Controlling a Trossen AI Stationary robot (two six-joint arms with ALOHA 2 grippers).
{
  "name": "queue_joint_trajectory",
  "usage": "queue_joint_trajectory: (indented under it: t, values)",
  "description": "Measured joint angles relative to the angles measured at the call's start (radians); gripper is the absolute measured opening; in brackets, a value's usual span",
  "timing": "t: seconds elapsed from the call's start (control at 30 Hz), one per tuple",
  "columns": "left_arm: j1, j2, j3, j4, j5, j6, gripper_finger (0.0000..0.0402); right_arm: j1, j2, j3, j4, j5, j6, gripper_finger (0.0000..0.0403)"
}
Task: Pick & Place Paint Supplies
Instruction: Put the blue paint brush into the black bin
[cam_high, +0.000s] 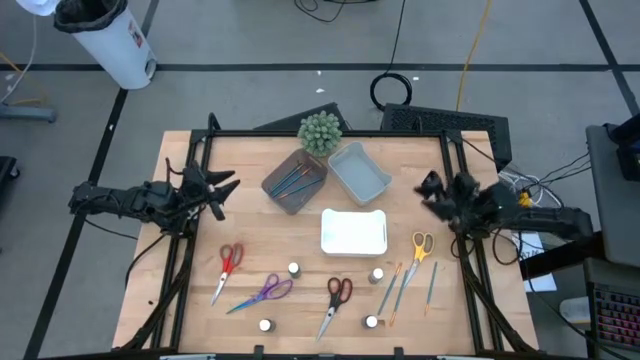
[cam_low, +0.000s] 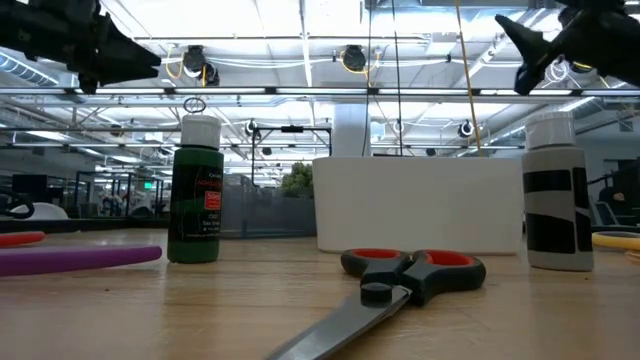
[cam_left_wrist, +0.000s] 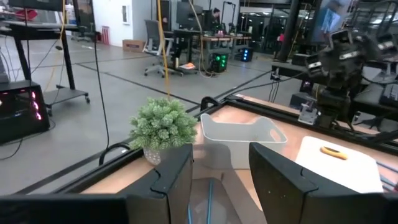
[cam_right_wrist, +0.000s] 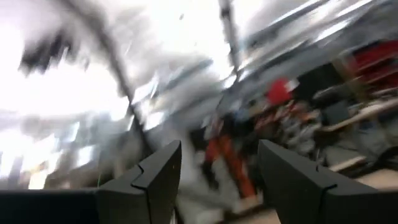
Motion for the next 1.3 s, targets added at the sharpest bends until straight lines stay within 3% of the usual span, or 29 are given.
queue_joint_trajectory:
  t: [0.17, 0.27, 0.5, 0.67, 0.73, 0.87, 1.03, 1.3]
  values:
    - [0.000, 0.000, 0.000, 0.001, 0.002, -0.006, 0.0161, 0.185, 0.150, 0.194, -0.179, -0.202, -0.264, 0.0209]
    - [0.000, 0.000, 0.000, 0.001, 0.003, -0.006, 0.0161, 0.369, 0.258, 0.315, -0.422, -0.222, -0.346, 0.0204]
    - [0.000, 0.000, 0.000, 0.008, 0.003, -0.004, 0.0161, 0.848, 0.494, 0.539, -0.699, 0.021, -0.455, 0.0195]
    - [0.000, 0.000, 0.000, 0.008, 0.003, -0.002, 0.0161, 1.079, 0.642, 0.634, -0.973, 0.342, -0.293, 0.0195]
    - [0.000, 0.000, 0.000, 0.008, 0.003, -0.002, 0.0161, 1.131, 0.718, 0.647, -1.057, 0.408, -0.199, 0.0194]
    - [0.000, 0.000, 0.000, 0.009, 0.004, -0.002, 0.0161, 1.185, 0.885, 0.647, -1.092, 0.398, -0.094, 0.0194]
    - [0.000, 0.000, 0.000, 0.009, 0.004, -0.002, 0.0161, 1.204, 1.080, 0.647, -1.119, 0.346, -0.109, 0.0194]
    - [0.000, 0.000, 0.000, 0.009, 0.004, -0.002, 0.0161, 1.204, 1.252, 0.649, -1.063, 0.346, -0.186, 0.0194]
